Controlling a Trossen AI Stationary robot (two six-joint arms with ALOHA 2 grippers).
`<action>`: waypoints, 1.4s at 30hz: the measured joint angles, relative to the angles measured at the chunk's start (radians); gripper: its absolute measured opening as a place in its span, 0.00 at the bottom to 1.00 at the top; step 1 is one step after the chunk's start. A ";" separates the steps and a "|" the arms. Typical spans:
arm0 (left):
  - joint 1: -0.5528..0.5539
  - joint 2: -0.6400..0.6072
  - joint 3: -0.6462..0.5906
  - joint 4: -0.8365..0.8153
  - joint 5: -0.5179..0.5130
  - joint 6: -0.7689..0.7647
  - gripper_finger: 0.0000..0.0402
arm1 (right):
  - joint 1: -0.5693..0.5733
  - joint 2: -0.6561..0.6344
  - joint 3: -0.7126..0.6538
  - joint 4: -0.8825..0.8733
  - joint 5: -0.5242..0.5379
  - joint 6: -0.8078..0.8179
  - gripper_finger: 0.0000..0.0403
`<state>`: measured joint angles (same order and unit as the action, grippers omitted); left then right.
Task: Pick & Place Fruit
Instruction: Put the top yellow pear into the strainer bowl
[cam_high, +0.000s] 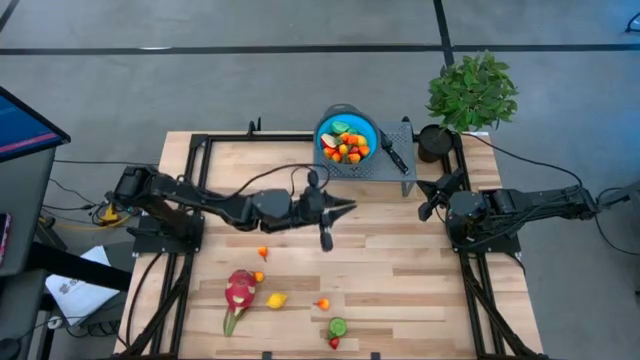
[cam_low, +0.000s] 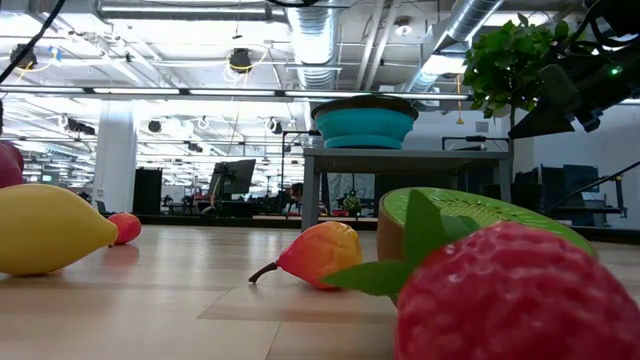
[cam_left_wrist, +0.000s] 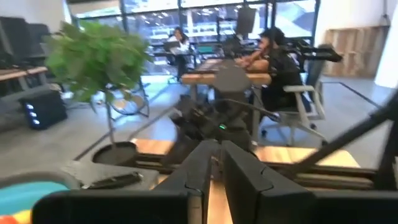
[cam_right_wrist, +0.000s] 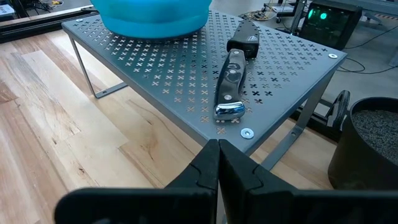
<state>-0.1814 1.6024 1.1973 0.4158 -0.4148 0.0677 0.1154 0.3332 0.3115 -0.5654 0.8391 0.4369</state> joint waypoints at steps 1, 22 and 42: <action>-0.012 0.000 0.000 -0.011 0.000 -0.007 0.08 | 0.000 0.000 0.000 0.000 0.000 0.000 0.00; 0.002 0.001 0.000 -0.257 -0.004 -0.181 0.01 | 0.000 0.000 0.000 -0.001 0.000 0.000 0.00; 0.021 -0.125 0.000 -0.262 -0.004 -0.177 0.01 | 0.000 0.000 0.000 -0.003 -0.001 0.000 0.00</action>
<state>-0.1607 1.4776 1.1976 0.1539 -0.4187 -0.1097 0.1158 0.3333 0.3116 -0.5686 0.8377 0.4370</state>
